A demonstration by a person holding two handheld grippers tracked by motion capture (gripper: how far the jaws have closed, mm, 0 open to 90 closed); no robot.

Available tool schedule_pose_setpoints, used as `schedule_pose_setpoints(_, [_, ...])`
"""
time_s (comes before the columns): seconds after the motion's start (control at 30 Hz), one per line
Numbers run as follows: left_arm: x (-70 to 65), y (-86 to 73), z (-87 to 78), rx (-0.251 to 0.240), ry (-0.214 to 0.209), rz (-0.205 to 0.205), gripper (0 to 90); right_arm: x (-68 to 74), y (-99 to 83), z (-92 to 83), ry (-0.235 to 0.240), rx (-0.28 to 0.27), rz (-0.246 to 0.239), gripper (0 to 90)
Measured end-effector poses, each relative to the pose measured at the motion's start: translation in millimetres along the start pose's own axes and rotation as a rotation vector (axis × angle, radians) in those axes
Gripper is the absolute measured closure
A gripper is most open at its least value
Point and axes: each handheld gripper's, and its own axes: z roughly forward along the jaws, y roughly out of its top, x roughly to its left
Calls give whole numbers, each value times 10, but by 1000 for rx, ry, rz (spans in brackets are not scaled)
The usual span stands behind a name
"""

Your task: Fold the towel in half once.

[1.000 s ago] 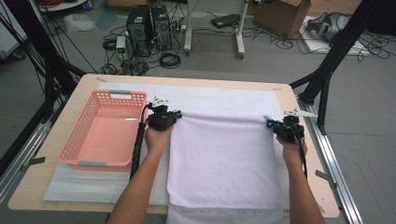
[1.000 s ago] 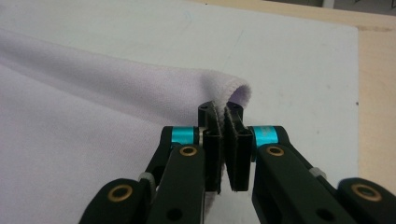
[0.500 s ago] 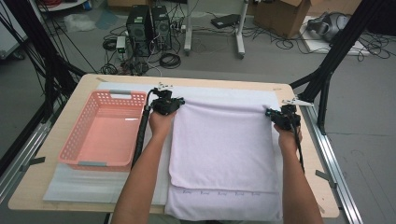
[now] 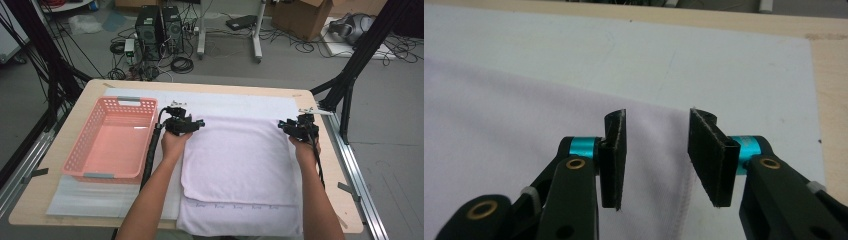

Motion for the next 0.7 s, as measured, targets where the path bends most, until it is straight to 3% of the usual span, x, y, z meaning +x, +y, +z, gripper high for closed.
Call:
schedule_pose_setpoints(0.17, [-117, -134, -104, -4, -29, 25, 447, 8, -103, -55, 39, 74, 12, 569])
schedule_pose_setpoints(0.3, [-134, -206, -189, 2, -31, 26, 446, 123, -148, -163, 50, 70, -59, 578])
schedule_pose_setpoints(0.47, [-144, -236, -200, 92, 32, 55, 417, 122, -278, -269, 47, 82, -60, 573])
schedule_pose_setpoints(0.53, [-129, -245, -194, 110, 51, 39, 395, 84, -340, -290, 28, 95, -48, 566])
schedule_pose_setpoints(0.6, [-108, -263, -208, 104, 87, 40, 388, 38, -399, -298, 18, 112, -24, 559])
schedule_pose_setpoints(0.67, [-69, -318, -229, 68, 118, 29, 396, -9, -451, -293, 12, 118, -11, 556])
schedule_pose_setpoints(0.7, [-42, -348, -221, 77, 122, 17, 394, -26, -471, -288, 5, 123, -6, 554])
